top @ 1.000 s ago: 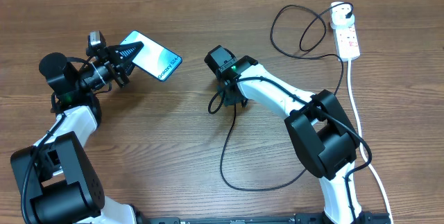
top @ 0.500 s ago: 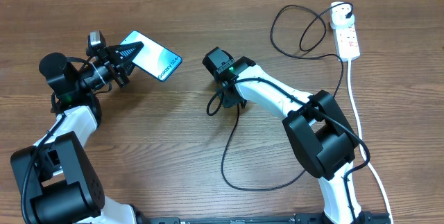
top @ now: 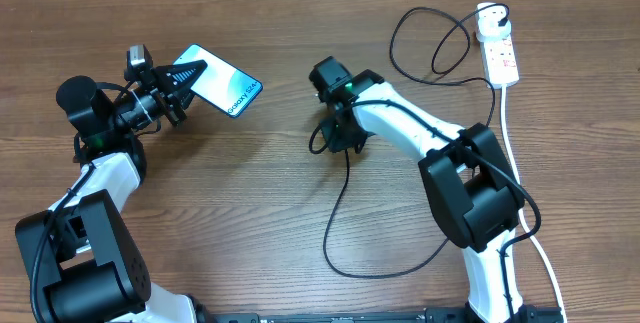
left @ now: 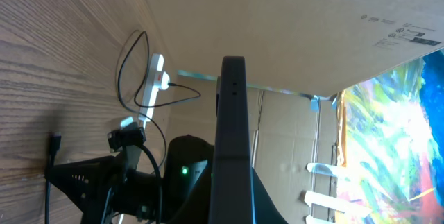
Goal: Plug charger to phone and switch on socket
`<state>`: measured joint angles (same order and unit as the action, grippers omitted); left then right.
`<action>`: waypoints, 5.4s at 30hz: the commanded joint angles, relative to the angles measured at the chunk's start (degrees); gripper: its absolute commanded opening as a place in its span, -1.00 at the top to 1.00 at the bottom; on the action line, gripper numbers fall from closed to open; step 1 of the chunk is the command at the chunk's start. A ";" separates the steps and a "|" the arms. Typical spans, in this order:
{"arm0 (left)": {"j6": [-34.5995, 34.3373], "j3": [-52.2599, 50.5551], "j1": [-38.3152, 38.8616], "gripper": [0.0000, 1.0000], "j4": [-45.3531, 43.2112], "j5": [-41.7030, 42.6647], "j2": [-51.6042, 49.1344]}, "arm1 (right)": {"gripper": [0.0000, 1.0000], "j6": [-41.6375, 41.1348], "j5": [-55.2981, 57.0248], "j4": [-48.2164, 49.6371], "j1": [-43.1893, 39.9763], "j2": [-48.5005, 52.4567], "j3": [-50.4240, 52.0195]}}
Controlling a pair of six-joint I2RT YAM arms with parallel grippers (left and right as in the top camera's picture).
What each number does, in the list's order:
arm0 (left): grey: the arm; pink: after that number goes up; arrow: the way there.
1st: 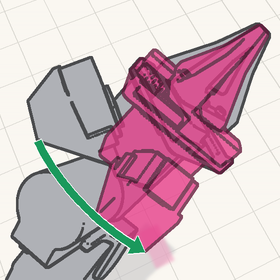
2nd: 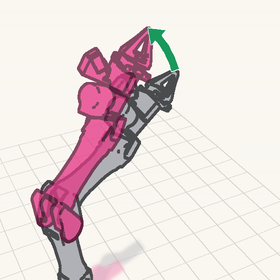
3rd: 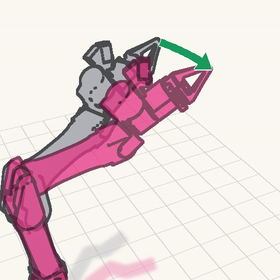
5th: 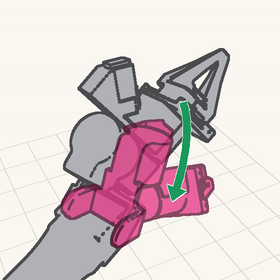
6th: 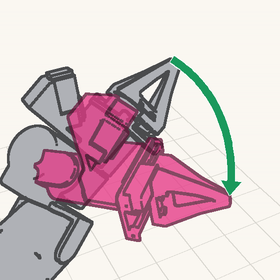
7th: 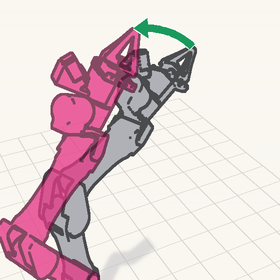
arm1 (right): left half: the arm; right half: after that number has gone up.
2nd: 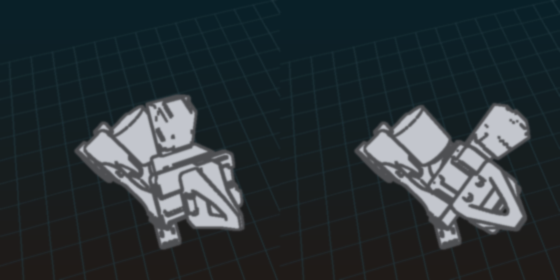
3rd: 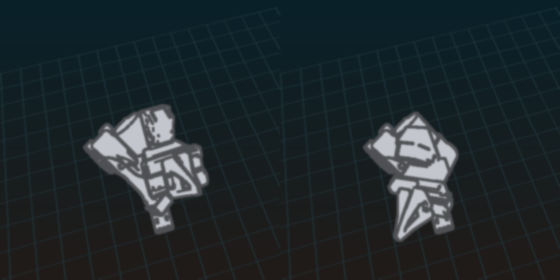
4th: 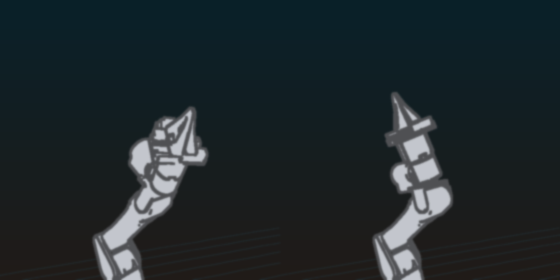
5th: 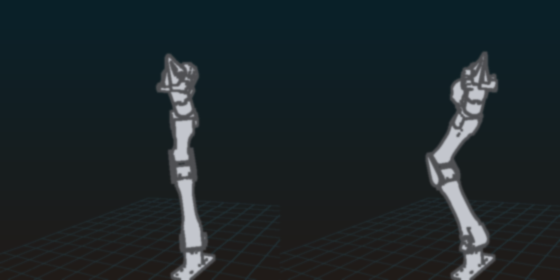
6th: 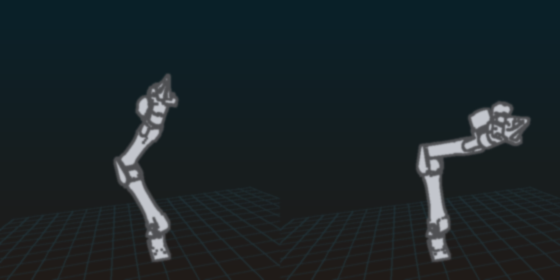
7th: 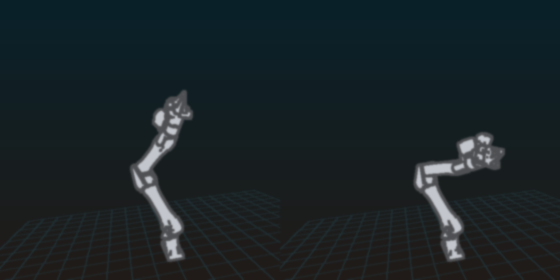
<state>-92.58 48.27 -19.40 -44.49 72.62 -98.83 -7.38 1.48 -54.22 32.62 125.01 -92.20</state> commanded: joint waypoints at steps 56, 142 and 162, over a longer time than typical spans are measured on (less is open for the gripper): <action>5.18 1.18 -0.17 0.91 -0.31 2.80 -0.28 | 0.93 7.91 -40.15 -6.62 -5.49 -10.40 -3.37; 10.27 1.38 1.42 0.92 -1.42 17.94 -4.68 | 0.93 14.47 -70.62 -9.27 1.79 -10.01 -3.37; 7.72 1.38 1.42 0.92 -7.74 17.92 -4.66 | 0.93 8.61 -69.77 -7.50 1.36 -9.09 -3.32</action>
<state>-83.11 48.31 -18.35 -51.16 89.08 -103.15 2.00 -67.96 -62.00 34.46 115.55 -94.50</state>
